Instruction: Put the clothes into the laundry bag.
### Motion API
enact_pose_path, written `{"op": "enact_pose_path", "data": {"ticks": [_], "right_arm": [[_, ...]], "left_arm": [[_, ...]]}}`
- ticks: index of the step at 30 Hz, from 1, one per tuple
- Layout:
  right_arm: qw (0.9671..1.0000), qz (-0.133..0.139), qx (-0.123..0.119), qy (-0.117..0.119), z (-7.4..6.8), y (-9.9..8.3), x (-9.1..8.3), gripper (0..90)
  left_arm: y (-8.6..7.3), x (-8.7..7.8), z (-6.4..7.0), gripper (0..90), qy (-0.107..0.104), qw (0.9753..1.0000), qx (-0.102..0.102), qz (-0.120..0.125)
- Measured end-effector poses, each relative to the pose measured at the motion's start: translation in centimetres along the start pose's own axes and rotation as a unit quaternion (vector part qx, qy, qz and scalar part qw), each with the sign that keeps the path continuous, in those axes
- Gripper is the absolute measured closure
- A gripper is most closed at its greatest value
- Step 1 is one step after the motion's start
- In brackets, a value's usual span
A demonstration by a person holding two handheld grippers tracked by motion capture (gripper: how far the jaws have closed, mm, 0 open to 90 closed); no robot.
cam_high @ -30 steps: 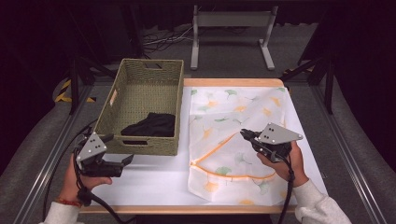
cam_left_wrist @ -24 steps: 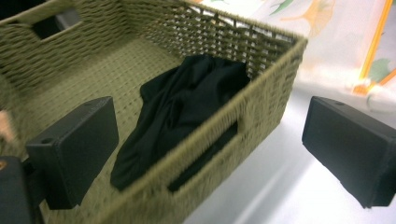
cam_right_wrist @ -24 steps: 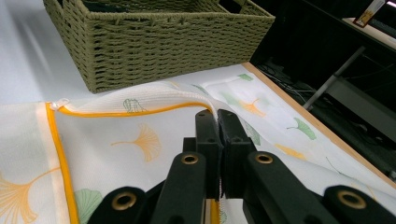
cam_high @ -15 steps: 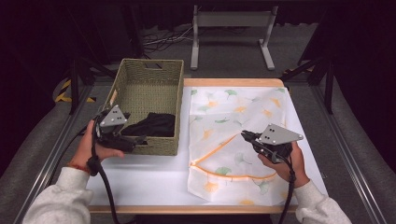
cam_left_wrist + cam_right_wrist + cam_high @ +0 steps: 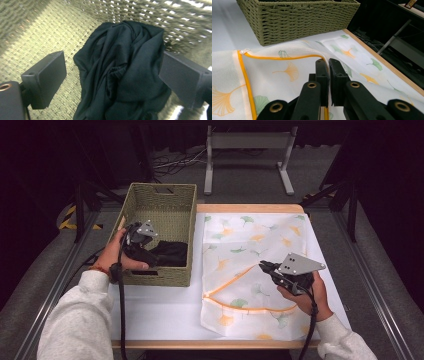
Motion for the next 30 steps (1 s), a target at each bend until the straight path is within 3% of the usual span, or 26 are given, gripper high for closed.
{"op": "enact_pose_path", "data": {"ticks": [2, 8, 11, 13, 16, 20, 25, 30], "right_arm": [[1.0, -0.001, 0.001, 0.001, 0.0, 0.0, 0.0, 86.9], [1.0, -0.004, 0.0, 0.005, -0.1, -0.1, 0.2, 86.5], [1.0, -0.005, -0.002, 0.006, -0.1, -0.2, 0.2, 86.4], [1.0, -0.006, -0.001, 0.008, -0.1, -0.2, 0.3, 85.9], [0.9999, -0.008, 0.001, 0.01, -0.1, -0.4, 0.4, 85.2], [0.9999, -0.011, 0.001, 0.013, -0.2, -0.5, 0.6, 85.2], [0.9998, -0.013, 0.001, 0.012, -0.2, -0.6, 0.7, 85.1], [0.9998, -0.014, 0.002, 0.014, -0.3, -0.7, 0.7, 84.8]], "left_arm": [[0.2, 0.7, -0.1, 9.5, -0.011, 0.9997, 0.007, -0.022], [0.6, 2.3, -0.5, 9.7, -0.031, 0.9975, 0.029, -0.056], [0.8, 2.9, -0.5, 9.8, -0.046, 0.9972, 0.029, -0.052], [0.9, 3.4, -0.5, 10.2, -0.058, 0.9973, 0.017, -0.043], [0.5, 5.5, -0.3, 8.6, -0.072, 0.9929, 0.018, -0.093], [0.6, 6.4, -0.3, 8.1, -0.074, 0.9914, 0.022, -0.106], [0.2, 7.5, -0.6, 3.9, -0.079, 0.9875, 0.014, -0.135], [0.1, 8.4, -0.2, 1.7, -0.103, 0.9832, 0.007, -0.151]]}}
Point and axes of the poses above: each handheld gripper's, and its own axes: x roughly forward along the jaws, y roughly out of its top, z roughly to its right, the point moved 5 cm from there along x, roughly forward along the jaws, and after that the axes turned 13 degrees about x, right-handed, at the moved point
